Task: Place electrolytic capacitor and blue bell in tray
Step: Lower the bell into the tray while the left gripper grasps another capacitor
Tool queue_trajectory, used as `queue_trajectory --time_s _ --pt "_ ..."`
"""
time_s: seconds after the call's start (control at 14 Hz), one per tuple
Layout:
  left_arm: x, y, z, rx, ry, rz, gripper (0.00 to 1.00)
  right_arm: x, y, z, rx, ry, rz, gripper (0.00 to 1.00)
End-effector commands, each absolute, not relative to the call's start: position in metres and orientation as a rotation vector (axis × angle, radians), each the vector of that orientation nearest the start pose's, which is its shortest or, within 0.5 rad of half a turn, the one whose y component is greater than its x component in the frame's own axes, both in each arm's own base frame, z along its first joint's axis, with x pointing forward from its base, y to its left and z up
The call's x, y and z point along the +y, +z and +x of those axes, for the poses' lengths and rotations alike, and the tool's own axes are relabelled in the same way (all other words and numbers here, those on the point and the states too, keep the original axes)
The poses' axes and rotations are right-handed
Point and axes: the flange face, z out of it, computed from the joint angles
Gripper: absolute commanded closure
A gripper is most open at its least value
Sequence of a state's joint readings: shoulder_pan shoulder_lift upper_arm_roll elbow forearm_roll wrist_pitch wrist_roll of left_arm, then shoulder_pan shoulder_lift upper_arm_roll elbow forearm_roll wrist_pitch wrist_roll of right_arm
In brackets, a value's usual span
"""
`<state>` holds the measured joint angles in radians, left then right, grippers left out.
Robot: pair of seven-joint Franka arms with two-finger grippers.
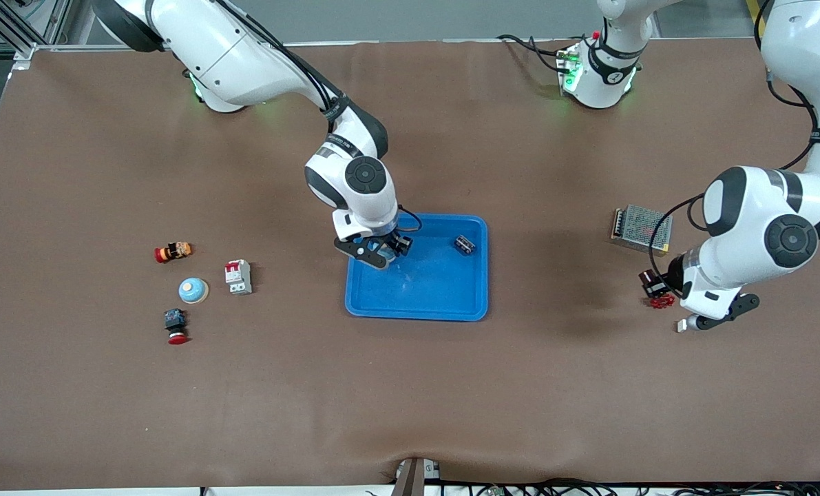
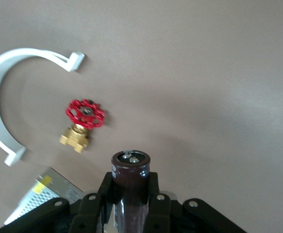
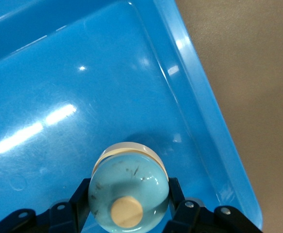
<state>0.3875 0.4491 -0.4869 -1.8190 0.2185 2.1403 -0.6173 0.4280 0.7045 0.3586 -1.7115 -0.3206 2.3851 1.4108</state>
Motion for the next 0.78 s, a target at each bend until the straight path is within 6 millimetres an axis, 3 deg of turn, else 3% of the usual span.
queue_trajectory --time_s 0.0,0.21,0.36,0.43,0.71 --pt "-0.057 0.316 0.629 -0.785 0.122 -3.038 1.0 0.457 0.21 0.489 0.739 -0.061 -3.028 0.45" --pt "-0.085 0.318 0.63 -0.932 0.125 -3.015 1.0 0.462 0.21 0.486 0.723 -0.064 -3.024 0.42" --pt "-0.106 0.317 0.629 -0.99 0.129 -3.001 1.0 0.462 0.21 0.486 0.722 -0.065 -3.022 0.1" --pt "-0.121 0.316 0.628 -1.027 0.13 -2.991 1.0 0.462 0.211 0.487 0.725 -0.065 -3.022 0.0" --pt "-0.181 0.311 0.622 -1.166 0.141 -2.946 1.0 0.462 0.221 0.489 0.726 -0.074 -3.021 0.0"
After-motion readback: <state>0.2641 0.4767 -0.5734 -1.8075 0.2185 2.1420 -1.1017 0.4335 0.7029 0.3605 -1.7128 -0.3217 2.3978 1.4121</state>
